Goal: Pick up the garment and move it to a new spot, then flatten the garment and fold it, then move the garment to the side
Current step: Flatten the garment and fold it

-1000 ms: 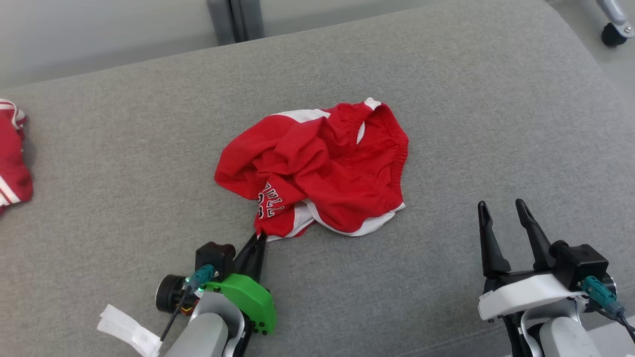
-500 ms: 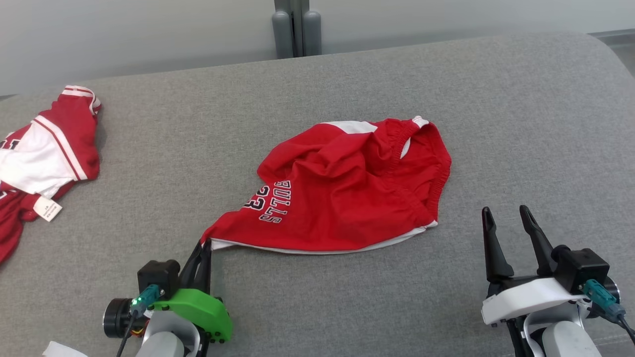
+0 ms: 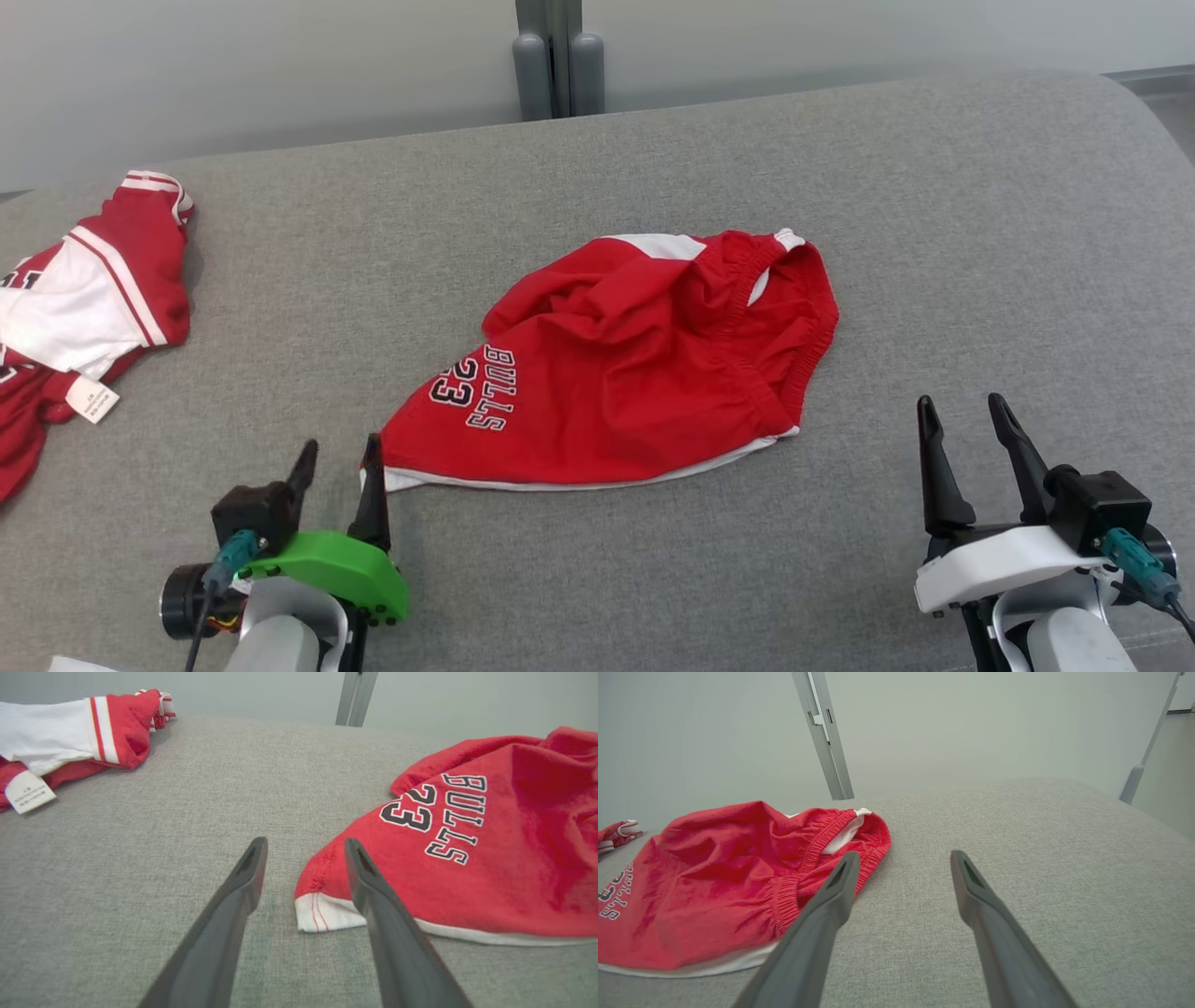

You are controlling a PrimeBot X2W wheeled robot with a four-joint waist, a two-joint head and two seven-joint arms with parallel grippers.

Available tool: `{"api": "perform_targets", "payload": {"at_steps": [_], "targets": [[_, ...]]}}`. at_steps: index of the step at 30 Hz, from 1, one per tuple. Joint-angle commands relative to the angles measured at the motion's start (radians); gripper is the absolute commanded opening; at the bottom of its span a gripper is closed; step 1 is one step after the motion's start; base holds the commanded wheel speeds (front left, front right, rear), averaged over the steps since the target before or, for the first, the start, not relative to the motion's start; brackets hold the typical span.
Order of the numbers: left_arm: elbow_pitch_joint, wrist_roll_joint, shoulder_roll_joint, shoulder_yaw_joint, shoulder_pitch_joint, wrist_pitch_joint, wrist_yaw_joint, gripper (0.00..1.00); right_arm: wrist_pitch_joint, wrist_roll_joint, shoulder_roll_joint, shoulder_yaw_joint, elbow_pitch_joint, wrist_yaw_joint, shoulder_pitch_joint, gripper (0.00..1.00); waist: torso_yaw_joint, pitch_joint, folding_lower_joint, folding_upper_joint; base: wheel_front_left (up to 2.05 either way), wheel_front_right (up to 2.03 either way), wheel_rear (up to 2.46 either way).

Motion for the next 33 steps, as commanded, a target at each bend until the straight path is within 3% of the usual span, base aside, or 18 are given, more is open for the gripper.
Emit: {"api": "perform_targets", "payload": {"at_steps": [1, 14, 29, 33], "targets": [[-0.023, 0.010, 0.000, 0.020, 0.011, 0.001, 0.003, 1.00, -0.003, -0.009, -0.003, -0.005, 0.000, 0.000, 0.007, 1.00, 0.002, -0.006, 0.0000, 0.0000, 0.00, 0.00, 0.00], [-0.248, 0.083, -0.056, 0.098, 0.093, 0.001, -0.021, 1.00, -0.003, -0.017, -0.003, -0.022, -0.038, 0.000, 0.014, 1.00, 0.032, -0.078, 0.0000, 0.0000, 0.00, 0.00, 0.00], [-0.269, 0.055, -0.061, 0.091, 0.135, 0.001, 0.003, 1.00, -0.003, -0.024, -0.003, 0.001, -0.055, 0.000, 0.015, 1.00, 0.060, -0.085, 0.0000, 0.0000, 0.00, 0.00, 0.00], [-0.271, 0.052, -0.061, 0.077, 0.124, 0.001, 0.005, 1.00, -0.003, -0.090, -0.002, 0.014, -0.012, 0.000, 0.015, 1.00, 0.072, -0.073, 0.0000, 0.0000, 0.00, 0.00, 0.00]]}}
